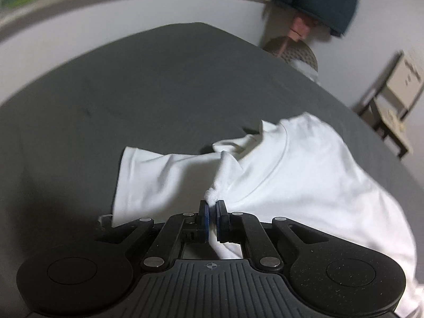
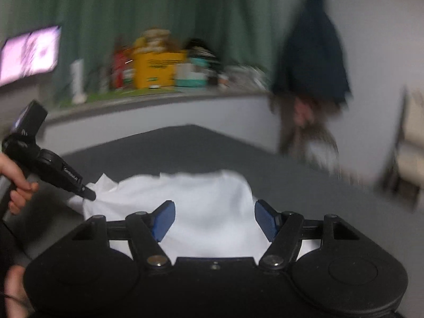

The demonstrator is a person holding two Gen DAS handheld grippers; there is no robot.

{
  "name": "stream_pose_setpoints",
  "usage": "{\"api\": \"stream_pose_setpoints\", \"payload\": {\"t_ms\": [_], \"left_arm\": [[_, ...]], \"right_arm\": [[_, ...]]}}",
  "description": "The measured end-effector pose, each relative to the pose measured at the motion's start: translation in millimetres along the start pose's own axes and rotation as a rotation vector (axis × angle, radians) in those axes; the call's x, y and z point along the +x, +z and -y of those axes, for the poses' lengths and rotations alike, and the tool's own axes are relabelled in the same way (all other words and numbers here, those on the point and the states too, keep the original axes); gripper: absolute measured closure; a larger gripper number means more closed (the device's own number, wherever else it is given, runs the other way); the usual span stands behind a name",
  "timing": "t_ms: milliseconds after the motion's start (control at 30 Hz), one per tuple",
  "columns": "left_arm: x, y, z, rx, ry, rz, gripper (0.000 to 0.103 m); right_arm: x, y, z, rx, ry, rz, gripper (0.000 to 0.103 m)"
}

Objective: Fold clothes

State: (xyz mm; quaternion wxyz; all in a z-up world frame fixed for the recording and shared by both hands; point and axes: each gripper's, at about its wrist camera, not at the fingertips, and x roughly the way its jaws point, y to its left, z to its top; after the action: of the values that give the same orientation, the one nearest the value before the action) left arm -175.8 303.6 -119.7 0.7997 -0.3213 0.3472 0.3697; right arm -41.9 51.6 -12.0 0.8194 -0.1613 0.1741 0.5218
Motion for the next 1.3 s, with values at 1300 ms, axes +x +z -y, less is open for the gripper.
{"api": "stream_pose_setpoints", "payload": {"t_ms": [1300], "left_arm": [[62,-3,-13,-0.029,-0.133,-0.067,0.098]], "right_arm": [[298,49,-108,-1.336,0.618,-0.8,0.075]]}}
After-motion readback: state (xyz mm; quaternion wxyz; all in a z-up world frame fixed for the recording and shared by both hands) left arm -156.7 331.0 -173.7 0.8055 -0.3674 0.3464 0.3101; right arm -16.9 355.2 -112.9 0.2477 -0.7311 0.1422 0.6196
